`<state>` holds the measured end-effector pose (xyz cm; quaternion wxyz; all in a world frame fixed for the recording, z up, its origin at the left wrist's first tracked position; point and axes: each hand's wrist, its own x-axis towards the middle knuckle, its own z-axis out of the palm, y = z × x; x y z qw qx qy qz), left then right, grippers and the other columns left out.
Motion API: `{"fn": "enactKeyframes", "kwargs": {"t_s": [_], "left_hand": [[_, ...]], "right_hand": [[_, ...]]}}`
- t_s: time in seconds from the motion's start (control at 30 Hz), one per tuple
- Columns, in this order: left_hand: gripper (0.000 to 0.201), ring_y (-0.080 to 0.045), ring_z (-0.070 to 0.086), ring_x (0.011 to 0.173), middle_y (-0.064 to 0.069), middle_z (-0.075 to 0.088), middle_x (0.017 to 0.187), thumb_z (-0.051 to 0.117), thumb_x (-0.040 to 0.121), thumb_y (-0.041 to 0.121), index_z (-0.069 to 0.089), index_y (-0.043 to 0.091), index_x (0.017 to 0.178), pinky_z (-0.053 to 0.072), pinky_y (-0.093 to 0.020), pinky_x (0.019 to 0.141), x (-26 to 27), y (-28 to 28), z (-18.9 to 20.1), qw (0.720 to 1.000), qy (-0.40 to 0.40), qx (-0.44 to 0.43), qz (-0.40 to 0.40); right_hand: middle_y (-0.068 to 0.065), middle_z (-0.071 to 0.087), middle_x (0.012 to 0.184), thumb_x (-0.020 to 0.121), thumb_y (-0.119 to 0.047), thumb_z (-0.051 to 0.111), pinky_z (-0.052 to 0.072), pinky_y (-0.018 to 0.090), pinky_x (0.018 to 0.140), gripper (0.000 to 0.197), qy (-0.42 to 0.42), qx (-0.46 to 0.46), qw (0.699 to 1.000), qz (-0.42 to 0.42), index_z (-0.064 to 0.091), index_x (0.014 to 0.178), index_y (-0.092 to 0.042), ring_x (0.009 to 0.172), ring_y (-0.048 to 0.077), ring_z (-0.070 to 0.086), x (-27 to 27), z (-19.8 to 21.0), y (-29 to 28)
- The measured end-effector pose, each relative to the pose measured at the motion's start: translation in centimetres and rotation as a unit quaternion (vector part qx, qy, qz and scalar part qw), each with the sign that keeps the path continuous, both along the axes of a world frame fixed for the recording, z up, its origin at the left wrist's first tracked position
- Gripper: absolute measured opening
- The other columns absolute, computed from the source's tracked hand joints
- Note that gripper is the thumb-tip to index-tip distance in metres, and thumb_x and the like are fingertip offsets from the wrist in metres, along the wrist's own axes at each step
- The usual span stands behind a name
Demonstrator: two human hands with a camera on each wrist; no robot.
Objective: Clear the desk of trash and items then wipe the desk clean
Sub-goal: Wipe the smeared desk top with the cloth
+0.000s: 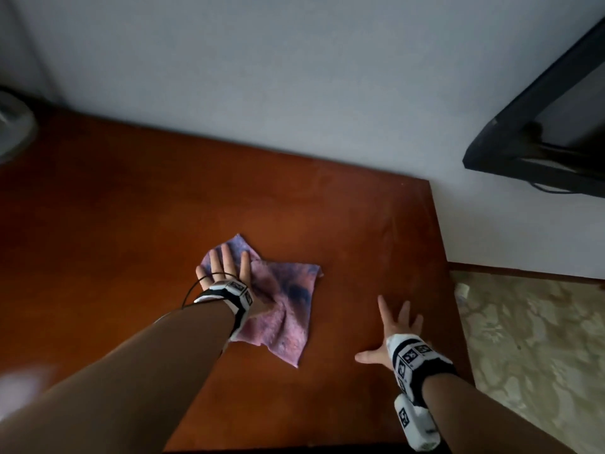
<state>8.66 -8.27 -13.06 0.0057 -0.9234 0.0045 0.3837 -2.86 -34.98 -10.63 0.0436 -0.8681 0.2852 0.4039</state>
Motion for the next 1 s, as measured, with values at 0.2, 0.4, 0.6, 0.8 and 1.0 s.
{"fn": "enactKeyframes", "kwargs": {"t_s": [0.2, 0.4, 0.6, 0.8, 1.0], "left_hand": [[0.116, -0.039, -0.026, 0.14, -0.017, -0.029, 0.153, 0.034, 0.069, 0.088, -0.02, 0.024, 0.149, -0.006, -0.062, 0.112, 2.5, -6.5, 0.5, 0.994, -0.051, -0.004, 0.1], [0.117, -0.038, -0.024, 0.141, -0.016, -0.027, 0.154, 0.028, 0.065, 0.093, -0.021, 0.027, 0.148, -0.005, -0.061, 0.113, -1.9, -13.3, -0.1, 0.996, -0.039, -0.004, 0.077], [0.115, -0.039, -0.03, 0.139, -0.016, -0.031, 0.152, 0.032, 0.067, 0.09, -0.023, 0.027, 0.147, -0.009, -0.062, 0.111, -1.9, -19.7, -0.8, 0.996, -0.04, -0.004, 0.076], [0.116, -0.033, -0.028, 0.141, -0.011, -0.029, 0.154, 0.024, 0.062, 0.095, -0.022, 0.031, 0.147, -0.009, -0.06, 0.113, -2.9, -19.8, -1.1, 0.996, -0.055, -0.011, 0.068], [0.113, -0.026, -0.023, 0.144, -0.005, -0.028, 0.156, 0.025, 0.064, 0.094, -0.021, 0.033, 0.147, -0.006, -0.053, 0.114, -10.2, -13.0, -1.7, 0.994, -0.055, 0.038, 0.092]], "right_hand": [[0.008, -0.04, 0.149, 0.062, -0.061, 0.079, 0.021, 0.067, 0.109, 0.131, -0.004, 0.052, 0.998, 0.039, -0.023, 0.143, -0.048, 0.141, 0.043, -0.023, -0.7, -1.0, -2.9], [0.002, -0.033, 0.155, 0.069, -0.052, 0.079, 0.016, 0.058, 0.116, 0.123, -0.029, 0.078, 0.99, 0.115, -0.015, 0.148, -0.041, 0.145, 0.033, -0.021, -2.7, -0.1, -10.9], [0.004, -0.037, 0.152, 0.067, -0.054, 0.08, 0.01, 0.063, 0.113, 0.126, 0.001, 0.083, 0.985, 0.15, -0.016, 0.148, -0.04, 0.143, 0.037, -0.022, -3.8, -1.4, -13.3], [0.006, -0.037, 0.152, 0.067, -0.056, 0.079, 0.012, 0.067, 0.111, 0.128, 0.016, 0.079, 0.983, 0.165, -0.017, 0.149, -0.038, 0.143, 0.04, -0.021, -3.5, -1.0, -13.2], [0.006, -0.037, 0.152, 0.066, -0.057, 0.079, 0.016, 0.066, 0.111, 0.129, 0.022, 0.068, 0.983, 0.166, -0.018, 0.148, -0.037, 0.142, 0.041, -0.021, -3.3, -1.0, -13.0]]}}
